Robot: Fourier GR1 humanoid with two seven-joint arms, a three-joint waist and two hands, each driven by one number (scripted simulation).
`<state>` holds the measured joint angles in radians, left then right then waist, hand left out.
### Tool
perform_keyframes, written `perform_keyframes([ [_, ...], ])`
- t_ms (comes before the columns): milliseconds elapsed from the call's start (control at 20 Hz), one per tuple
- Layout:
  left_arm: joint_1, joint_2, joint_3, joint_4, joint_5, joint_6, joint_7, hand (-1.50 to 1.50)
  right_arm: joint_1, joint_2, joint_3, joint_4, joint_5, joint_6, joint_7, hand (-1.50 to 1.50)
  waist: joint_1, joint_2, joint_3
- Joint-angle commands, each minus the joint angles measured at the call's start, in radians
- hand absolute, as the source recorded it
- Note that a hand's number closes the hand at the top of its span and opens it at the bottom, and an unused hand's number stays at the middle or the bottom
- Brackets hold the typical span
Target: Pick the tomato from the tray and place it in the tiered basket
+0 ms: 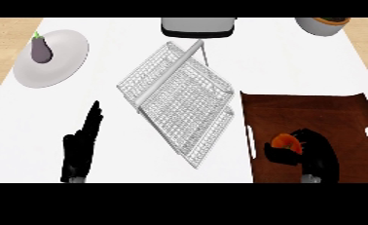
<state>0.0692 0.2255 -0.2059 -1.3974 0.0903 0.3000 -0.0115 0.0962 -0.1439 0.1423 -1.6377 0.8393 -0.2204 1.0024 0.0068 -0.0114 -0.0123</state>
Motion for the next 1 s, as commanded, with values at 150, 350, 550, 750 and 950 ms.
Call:
perform_keyframes([
  [150, 0.011, 0.014, 0.017, 0.028, 0.002, -0.003, 0.010, 0.00, 0.116, 0.090, 0.490, -0.131, 0.337, 0.093, 0.057, 1.50, -0.008, -0.002, 0.006],
  [350, 0.014, -0.009, 0.012, 0.031, -0.002, 0.012, 0.006, 0.00, 0.145, 0.141, 0.653, -0.403, 0.494, 0.070, 0.231, 1.50, -0.035, -0.004, 0.007],
  [550, 0.031, -0.002, 0.016, -0.003, -0.001, 0.019, 0.024, 0.00, 0.148, 0.143, 0.751, -0.621, 0.622, 0.091, 0.289, 1.50, -0.048, -0.011, 0.006],
  [750, 0.037, -0.005, 0.020, -0.012, 0.009, 0.012, 0.021, 0.00, 0.114, 0.141, 0.819, -0.680, 0.832, 0.180, 0.259, 1.50, -0.050, -0.014, 0.006],
  [950, 0.032, -0.007, 0.008, -0.006, -0.015, 0.028, 0.033, 0.00, 0.065, 0.140, 0.839, -0.731, 0.916, 0.315, 0.228, 1.50, -0.043, -0.009, 0.005],
])
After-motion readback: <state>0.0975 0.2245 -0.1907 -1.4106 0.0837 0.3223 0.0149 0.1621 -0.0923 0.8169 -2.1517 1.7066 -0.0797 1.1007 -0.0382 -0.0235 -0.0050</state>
